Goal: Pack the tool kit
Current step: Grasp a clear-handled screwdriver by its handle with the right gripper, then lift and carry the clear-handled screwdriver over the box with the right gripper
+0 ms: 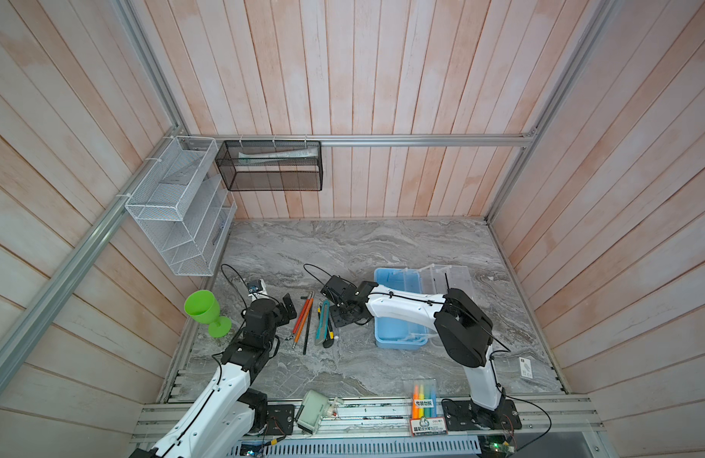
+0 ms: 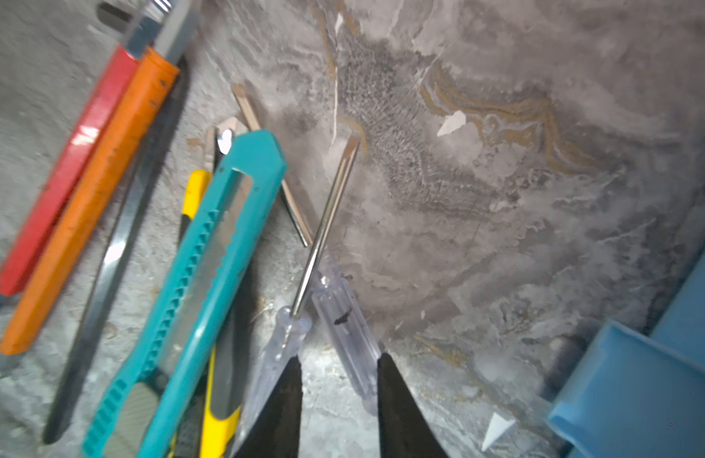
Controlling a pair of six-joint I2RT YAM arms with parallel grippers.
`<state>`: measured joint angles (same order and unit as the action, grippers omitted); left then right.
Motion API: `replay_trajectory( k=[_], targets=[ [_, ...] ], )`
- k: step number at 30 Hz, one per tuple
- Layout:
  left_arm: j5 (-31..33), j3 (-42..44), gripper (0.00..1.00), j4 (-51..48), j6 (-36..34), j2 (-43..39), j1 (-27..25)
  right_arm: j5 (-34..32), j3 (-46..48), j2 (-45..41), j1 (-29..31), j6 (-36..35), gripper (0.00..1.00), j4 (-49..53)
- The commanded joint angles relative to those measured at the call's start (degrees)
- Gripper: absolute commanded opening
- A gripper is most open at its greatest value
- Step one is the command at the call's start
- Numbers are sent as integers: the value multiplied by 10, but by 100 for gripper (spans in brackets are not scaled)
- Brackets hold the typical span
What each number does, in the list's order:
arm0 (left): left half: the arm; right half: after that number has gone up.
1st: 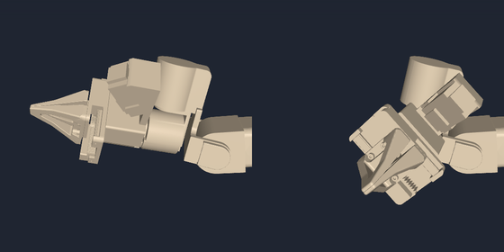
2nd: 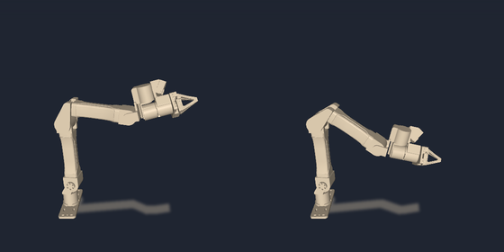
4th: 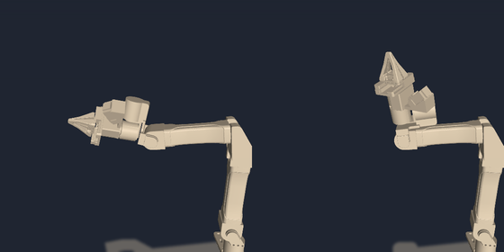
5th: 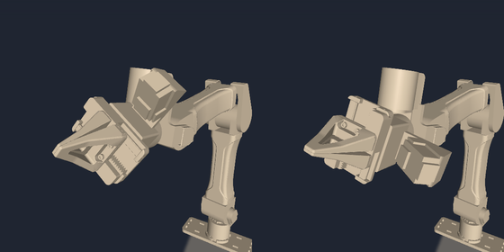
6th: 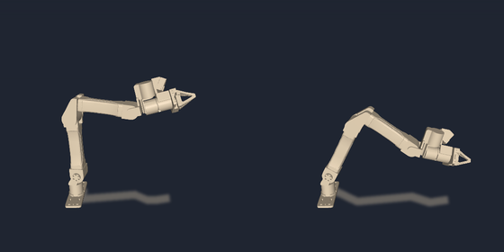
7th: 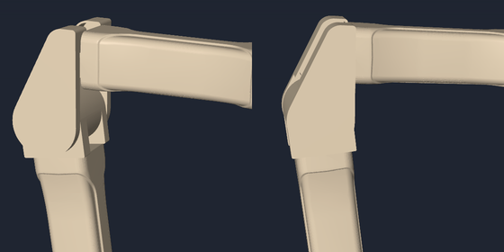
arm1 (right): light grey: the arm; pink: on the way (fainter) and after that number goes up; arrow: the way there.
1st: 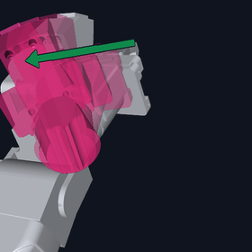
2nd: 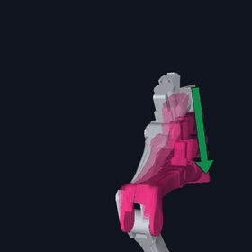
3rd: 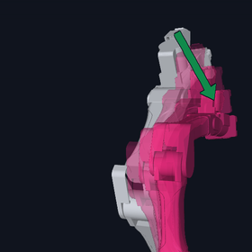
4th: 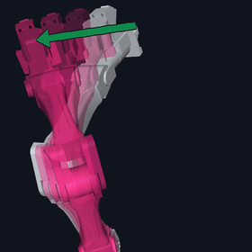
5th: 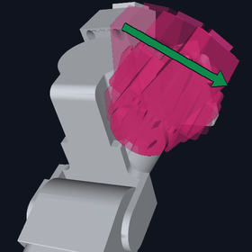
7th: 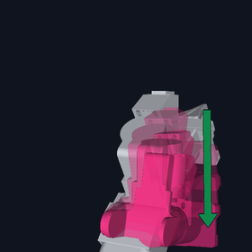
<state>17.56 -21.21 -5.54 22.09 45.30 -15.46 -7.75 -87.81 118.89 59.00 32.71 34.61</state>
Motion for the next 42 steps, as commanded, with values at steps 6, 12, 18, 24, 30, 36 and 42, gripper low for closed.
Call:
replay_trajectory(
  k=[6, 12, 18, 24, 30, 36, 42],
  targets=[
    [-6, -1, 100, 6, -2, -5, 3, -16, -22, 42, 1, -42, 30, 35],
    [-6, -1, 100, 6, -2, -5, 3, -13, -23, 57, 0, -58, 29, 28],
    [-6, -2, 100, 6, -2, -5, 3, 5, -27, 73, -2, -70, 17, 31],
    [-6, -2, 100, 7, -2, -5, 3, 9, -28, 60, 0, -65, 3, 58],
    [-6, -2, 100, 7, -2, -3, 2, 14, -30, 23, 0, -60, 0, 83],
    [-5, -3, 100, 6, -2, -1, 3, 5, -29, -28, 0, -50, 0, 98],
    [-6, -3, 100, 6, -2, -1, 3, -9, -15, -83, -14, -47, 0, 111]
  ],
)
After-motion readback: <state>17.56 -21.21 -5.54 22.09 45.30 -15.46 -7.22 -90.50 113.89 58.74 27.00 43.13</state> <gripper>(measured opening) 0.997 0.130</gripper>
